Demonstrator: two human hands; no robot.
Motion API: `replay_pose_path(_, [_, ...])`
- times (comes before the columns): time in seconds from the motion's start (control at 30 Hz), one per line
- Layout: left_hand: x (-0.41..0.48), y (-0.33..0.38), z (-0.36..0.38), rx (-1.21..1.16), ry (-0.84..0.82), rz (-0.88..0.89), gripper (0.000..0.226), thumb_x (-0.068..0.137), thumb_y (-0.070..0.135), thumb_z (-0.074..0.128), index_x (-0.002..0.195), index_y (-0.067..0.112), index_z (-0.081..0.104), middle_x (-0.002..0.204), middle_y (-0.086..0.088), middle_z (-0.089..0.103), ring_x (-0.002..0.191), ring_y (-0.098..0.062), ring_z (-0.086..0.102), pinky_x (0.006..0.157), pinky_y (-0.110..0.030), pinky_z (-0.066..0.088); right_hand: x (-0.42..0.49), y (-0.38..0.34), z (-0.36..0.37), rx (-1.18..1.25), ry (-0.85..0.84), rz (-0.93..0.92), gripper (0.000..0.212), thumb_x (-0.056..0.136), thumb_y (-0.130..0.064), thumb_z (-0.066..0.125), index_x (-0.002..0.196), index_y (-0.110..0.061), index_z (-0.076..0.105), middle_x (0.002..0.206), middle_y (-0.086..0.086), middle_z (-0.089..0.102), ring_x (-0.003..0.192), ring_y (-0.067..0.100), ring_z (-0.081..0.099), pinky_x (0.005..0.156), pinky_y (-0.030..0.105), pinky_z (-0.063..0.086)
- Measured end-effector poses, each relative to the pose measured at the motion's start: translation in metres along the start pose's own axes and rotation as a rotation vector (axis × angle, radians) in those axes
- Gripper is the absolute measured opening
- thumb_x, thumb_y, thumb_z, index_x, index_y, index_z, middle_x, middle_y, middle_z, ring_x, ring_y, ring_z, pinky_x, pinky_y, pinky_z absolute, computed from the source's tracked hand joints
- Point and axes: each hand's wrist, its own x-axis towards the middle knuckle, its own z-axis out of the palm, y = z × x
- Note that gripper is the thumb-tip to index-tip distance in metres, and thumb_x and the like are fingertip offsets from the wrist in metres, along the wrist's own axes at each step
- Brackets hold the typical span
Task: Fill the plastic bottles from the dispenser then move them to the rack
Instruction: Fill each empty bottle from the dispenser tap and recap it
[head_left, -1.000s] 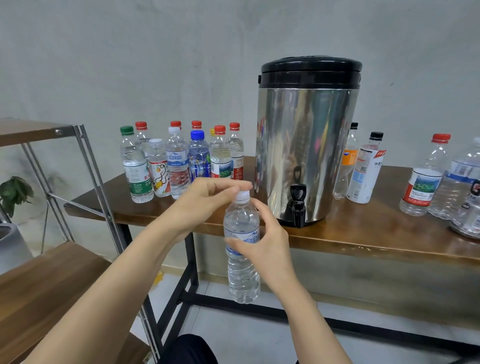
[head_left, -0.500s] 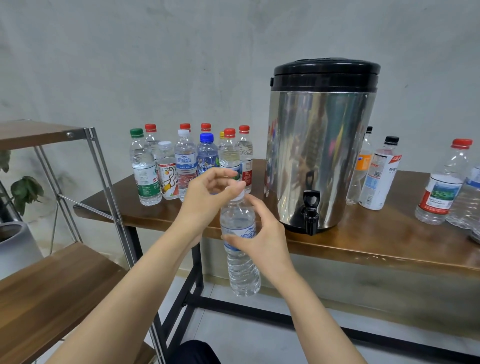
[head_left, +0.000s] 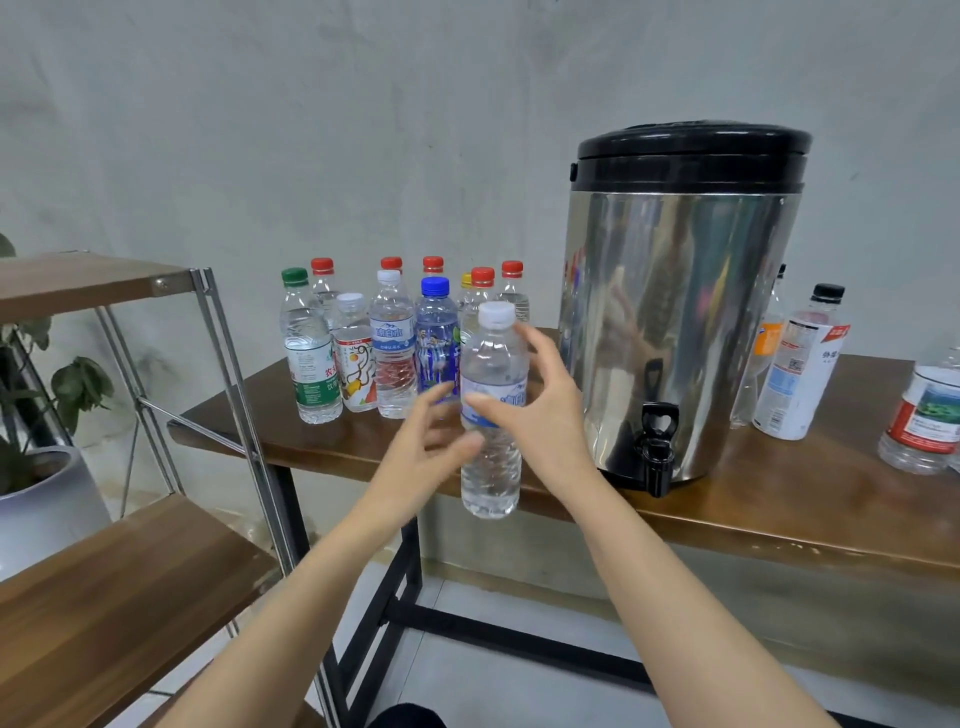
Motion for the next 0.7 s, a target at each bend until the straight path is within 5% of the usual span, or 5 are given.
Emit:
replay_pose_path(0.13, [0.016, -0.025, 0.015, 0.126, 0.089, 0.031, 0.096, 0.071, 0.031, 0.087, 0.145, 0.037, 0.026, 0.134, 0.008, 0.055, 0.112, -0.007, 0.061, 0.099, -0.031, 0.049, 0.023, 0.005, 0.018, -0.03, -0.015, -0.017, 0.079, 0.072, -0.018, 0.086, 0.137, -0.036, 0.045, 0.128, -0.025, 0.052, 0.123, 0.002, 0.051, 0.102, 0.033, 0.049])
replay_pose_path(0.23, [0.03, -0.037, 0.022, 0.172, 0.241, 0.079, 0.084, 0.08, 0.021, 0.08, 0.148, 0.022, 0.031, 0.128, 0.009, 0.059, 0.114, -0.006, 0.059, 0.097, -0.023, 0.048, 0.029, 0.011, 0.034, -0.007, -0.053, 0.016, 0.08, 0.075, -0.013, 0.084, 0.142, -0.028, 0.044, 0.129, -0.02, 0.051, 0.121, 0.0, 0.049, 0.1, 0.019, 0.047])
replay_pose_path(0.33, [0.043, -0.052, 0.018, 0.157, 0.353, 0.065, 0.079, 0.082, 0.018, 0.078, 0.147, 0.022, 0.033, 0.127, -0.001, 0.064, 0.112, -0.017, 0.064, 0.098, -0.041, 0.051, 0.034, 0.024, 0.048, -0.037, -0.12, 0.032, 0.075, 0.086, -0.021, 0.075, 0.149, -0.029, 0.035, 0.148, -0.011, 0.045, 0.135, 0.007, 0.042, 0.109, 0.029, 0.041])
replay_pose_path(0.47, [0.059, -0.064, -0.004, 0.192, 0.492, 0.049, 0.08, 0.082, 0.014, 0.078, 0.148, 0.02, 0.034, 0.134, -0.001, 0.06, 0.119, -0.018, 0.059, 0.102, -0.038, 0.047, 0.032, 0.058, 0.05, -0.441, -0.19, 0.073, 0.057, 0.102, -0.048, 0.042, 0.153, -0.034, 0.023, 0.158, -0.01, 0.031, 0.143, 0.01, 0.028, 0.108, 0.033, 0.032])
replay_pose_path(0.7, [0.088, -0.088, -0.044, 0.282, 0.615, -0.028, 0.085, 0.084, 0.017, 0.076, 0.152, 0.017, 0.025, 0.148, -0.004, 0.047, 0.135, -0.024, 0.045, 0.111, -0.044, 0.038, 0.021, 0.126, 0.055, -0.947, -0.369, 0.209, 0.053, 0.104, -0.051, 0.023, 0.153, -0.031, 0.026, 0.156, -0.001, 0.035, 0.145, 0.026, 0.027, 0.118, 0.053, 0.023])
